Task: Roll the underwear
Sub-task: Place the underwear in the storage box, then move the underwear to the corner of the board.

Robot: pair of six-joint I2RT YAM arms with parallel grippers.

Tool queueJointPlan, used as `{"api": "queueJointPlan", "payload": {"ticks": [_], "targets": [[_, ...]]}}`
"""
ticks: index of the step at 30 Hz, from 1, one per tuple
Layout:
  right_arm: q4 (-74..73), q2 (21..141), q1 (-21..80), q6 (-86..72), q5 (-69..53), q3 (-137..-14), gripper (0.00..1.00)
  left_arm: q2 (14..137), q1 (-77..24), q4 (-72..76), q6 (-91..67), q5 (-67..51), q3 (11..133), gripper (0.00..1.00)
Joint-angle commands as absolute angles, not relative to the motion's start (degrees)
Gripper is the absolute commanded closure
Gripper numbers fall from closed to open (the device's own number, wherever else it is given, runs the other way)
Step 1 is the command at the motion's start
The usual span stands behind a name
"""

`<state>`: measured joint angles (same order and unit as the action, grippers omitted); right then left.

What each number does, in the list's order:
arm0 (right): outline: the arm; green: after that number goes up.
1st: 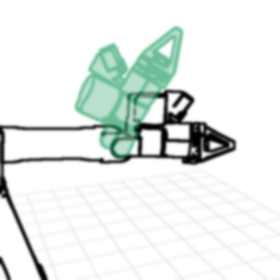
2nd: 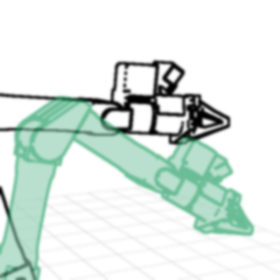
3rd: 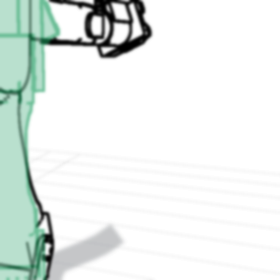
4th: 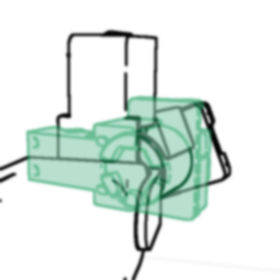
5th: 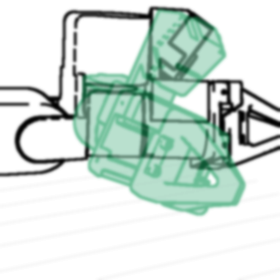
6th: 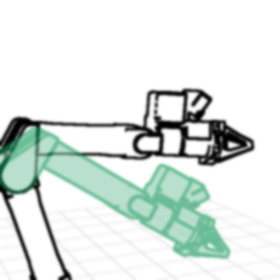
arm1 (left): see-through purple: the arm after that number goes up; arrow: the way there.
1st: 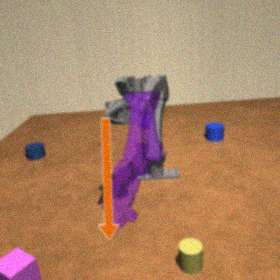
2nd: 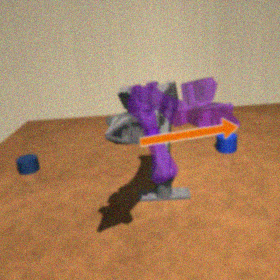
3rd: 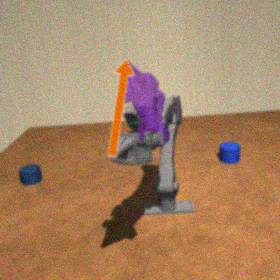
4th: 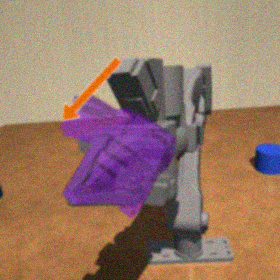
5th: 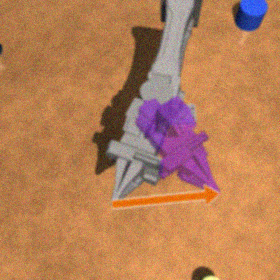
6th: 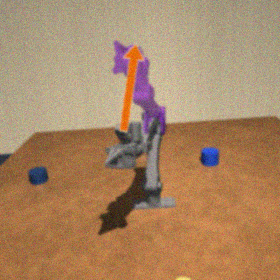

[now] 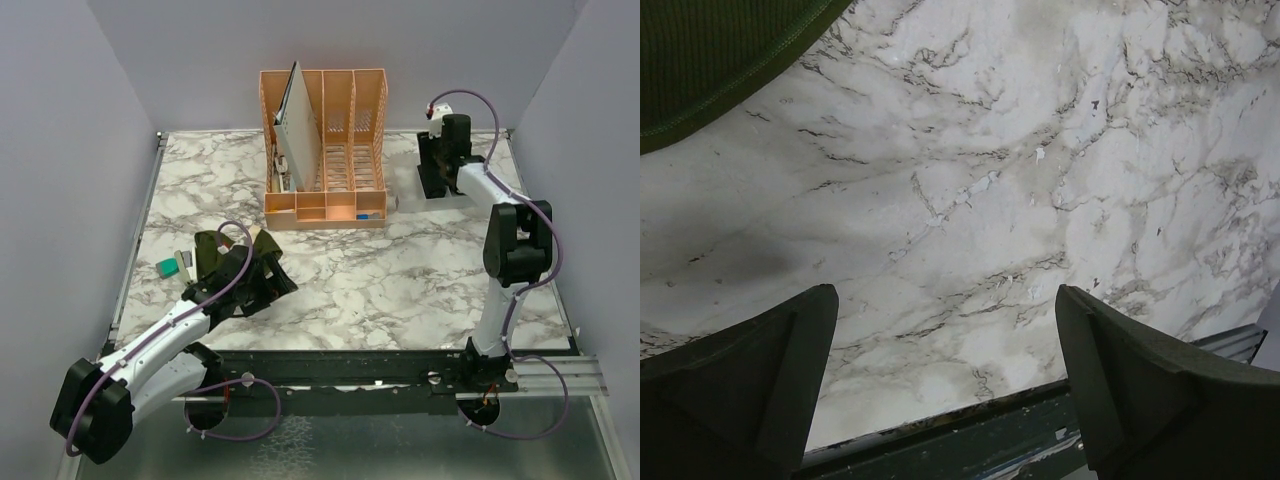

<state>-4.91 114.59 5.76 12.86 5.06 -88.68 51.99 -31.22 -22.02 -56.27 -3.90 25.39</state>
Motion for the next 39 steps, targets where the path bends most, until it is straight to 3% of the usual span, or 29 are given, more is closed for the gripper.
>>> {"api": "queueJointPlan", "payload": {"ticks": [1, 6, 15, 17, 23, 27, 29, 32, 39], "targets": [[-6.9, 116.0, 5.0, 11.0, 0.6, -86.8, 0.50, 51.7, -30.9, -21.0, -56.1, -5.5, 24.4, 0.03], [-6.7, 117.4, 4.7, 9.0, 0.9, -86.0, 0.69, 50.9, -30.8, -21.8, -55.7, -5.2, 24.5, 0.03], [-9.5, 120.9, 4.2, 6.4, 0.8, -87.2, 0.70, 47.5, -30.6, -28.9, -52.0, 3.1, 29.5, 0.01], [-10.0, 120.3, 4.1, 5.7, 0.5, -88.1, 0.69, 47.9, -30.4, -30.8, -50.3, 5.2, 31.1, 0.01], [-9.6, 110.5, 4.0, 3.6, -4.7, -88.1, 0.47, 52.4, -26.6, -35.0, -46.8, 9.3, 36.5, 0.01], [-3.9, 98.7, 4.0, -3.3, -12.1, -78.8, 0.27, 54.8, -19.7, -36.7, -45.6, 11.4, 38.6, 0.01], [-0.8, 93.0, 4.0, -7.9, -19.3, -72.3, 0.24, 55.6, -15.0, -36.7, -44.6, 10.3, 38.5, 0.01], [-2.1, 87.3, 4.0, -16.0, -27.6, -65.5, 0.24, 57.0, -9.6, -36.6, -43.8, 9.1, 38.0, 0.01], [-7.3, 80.1, 4.2, -25.1, -38.6, -53.3, 0.43, 60.4, -5.5, -33.1, -44.6, 4.7, 36.6, 0.03]]}}
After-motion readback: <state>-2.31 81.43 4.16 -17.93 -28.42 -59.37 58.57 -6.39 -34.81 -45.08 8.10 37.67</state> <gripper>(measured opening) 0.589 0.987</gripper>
